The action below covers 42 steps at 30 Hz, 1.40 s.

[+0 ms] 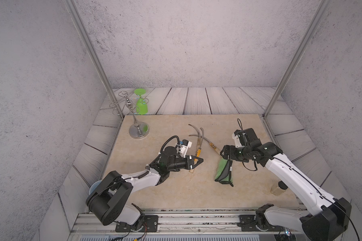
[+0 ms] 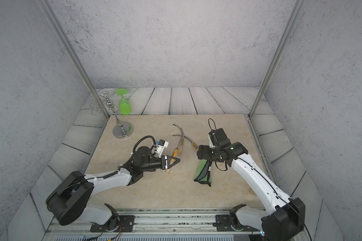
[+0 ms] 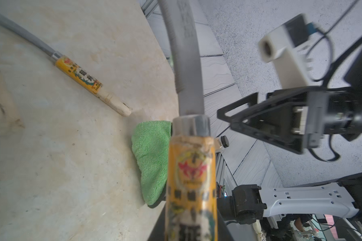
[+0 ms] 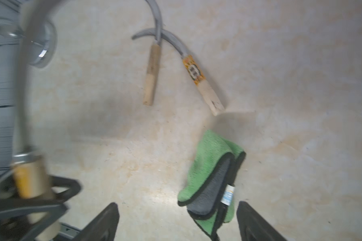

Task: Wipe small sickles with rags
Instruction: Pick up the rag from the center of the board.

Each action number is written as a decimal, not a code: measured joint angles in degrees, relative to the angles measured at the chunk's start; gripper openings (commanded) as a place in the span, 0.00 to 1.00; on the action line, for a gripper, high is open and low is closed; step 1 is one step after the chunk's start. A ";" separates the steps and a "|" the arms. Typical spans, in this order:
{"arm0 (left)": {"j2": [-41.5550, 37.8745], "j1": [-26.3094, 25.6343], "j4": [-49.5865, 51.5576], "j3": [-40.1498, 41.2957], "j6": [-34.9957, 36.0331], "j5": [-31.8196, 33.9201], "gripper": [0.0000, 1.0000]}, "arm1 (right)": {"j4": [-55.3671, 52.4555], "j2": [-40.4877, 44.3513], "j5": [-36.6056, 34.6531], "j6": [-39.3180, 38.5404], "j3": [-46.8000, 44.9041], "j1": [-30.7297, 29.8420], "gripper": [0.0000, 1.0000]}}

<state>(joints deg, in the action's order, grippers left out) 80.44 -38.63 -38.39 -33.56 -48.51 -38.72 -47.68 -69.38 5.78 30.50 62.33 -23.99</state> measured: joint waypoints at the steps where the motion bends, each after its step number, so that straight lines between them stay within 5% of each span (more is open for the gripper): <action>1: -1.09 0.00 0.81 0.07 0.55 0.11 0.00 | -0.55 -0.15 -0.02 -0.35 -1.44 0.85 0.93; 11: -6.84 0.00 6.80 1.79 3.50 0.37 0.00 | 2.34 -8.26 2.67 -1.16 -7.61 2.25 0.98; 19: -7.13 0.00 7.54 3.08 3.41 -0.28 0.00 | 6.82 -13.97 4.85 -1.22 -7.72 2.25 0.91; 23: -7.13 0.00 5.77 4.07 2.43 -1.60 0.00 | 9.07 -16.90 6.27 -1.14 -7.74 2.25 0.80; 29: -7.13 0.00 2.23 4.92 0.26 -4.46 0.00 | 12.41 -19.08 8.41 -1.31 -8.31 2.25 0.33; 31: -7.15 0.00 1.14 4.92 -0.50 -5.29 0.00 | 13.46 -19.10 9.44 -1.20 -8.81 2.25 0.25; 42: -7.56 -0.02 -3.39 7.10 -4.24 -7.96 0.00 | 19.19 -17.46 17.16 1.73 -7.30 7.32 0.19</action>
<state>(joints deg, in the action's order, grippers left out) 72.88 -38.65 -41.78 -26.46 -52.75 -46.68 -28.49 -86.85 22.94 32.23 55.02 -16.67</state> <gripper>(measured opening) 0.247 0.195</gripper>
